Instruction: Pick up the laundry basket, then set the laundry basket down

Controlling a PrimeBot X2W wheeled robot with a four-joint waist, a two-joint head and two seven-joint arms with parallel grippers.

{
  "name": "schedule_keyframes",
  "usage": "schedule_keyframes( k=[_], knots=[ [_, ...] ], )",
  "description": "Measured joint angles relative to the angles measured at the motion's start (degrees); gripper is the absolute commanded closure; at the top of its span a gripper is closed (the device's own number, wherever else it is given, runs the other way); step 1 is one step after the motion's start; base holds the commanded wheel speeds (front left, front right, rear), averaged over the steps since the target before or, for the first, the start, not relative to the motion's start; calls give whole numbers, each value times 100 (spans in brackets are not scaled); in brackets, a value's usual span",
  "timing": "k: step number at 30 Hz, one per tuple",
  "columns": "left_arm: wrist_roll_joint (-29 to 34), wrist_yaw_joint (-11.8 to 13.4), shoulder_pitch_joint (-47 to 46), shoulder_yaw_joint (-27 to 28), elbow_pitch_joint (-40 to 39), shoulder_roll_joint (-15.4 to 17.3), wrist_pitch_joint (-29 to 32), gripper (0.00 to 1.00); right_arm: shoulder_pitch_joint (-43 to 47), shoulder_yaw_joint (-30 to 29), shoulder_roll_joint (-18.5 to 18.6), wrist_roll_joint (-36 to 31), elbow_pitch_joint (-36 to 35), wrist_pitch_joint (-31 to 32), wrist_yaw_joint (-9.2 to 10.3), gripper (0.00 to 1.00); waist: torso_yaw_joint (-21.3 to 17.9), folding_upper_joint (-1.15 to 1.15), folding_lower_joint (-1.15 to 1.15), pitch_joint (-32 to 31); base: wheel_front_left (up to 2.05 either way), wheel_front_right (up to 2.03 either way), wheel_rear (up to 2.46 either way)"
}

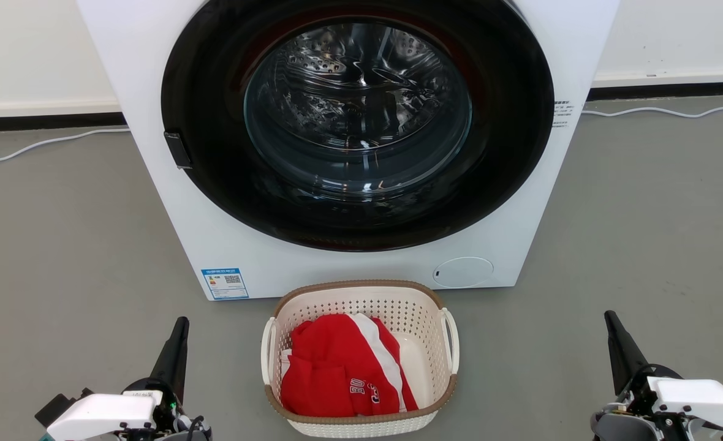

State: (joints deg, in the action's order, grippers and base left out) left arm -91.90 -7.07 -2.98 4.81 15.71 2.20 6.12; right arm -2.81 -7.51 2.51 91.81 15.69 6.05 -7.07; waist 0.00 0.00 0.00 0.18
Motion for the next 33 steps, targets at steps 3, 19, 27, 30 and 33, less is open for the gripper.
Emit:
schedule_keyframes(
  k=[3,19,27,30,33],
  knots=[
    [0,0,0,0,0,0,0,100,0,0,0,0,0,0,0,100,0,0,0,0,0,0,0],
    [0,0,0,0,0,0,0,100,0,0,0,0,0,0,0,100,0,0,0,0,0,0,0],
    [0,0,0,0,0,0,0,100,0,0,0,0,0,0,0,100,0,0,0,0,0,0,0],
    [0,0,0,0,0,0,0,100,0,0,0,0,0,0,0,100,0,0,0,0,0,0,0],
    [0,0,0,0,0,0,0,100,0,0,0,0,0,0,0,100,0,0,0,0,0,0,0]
  ],
)
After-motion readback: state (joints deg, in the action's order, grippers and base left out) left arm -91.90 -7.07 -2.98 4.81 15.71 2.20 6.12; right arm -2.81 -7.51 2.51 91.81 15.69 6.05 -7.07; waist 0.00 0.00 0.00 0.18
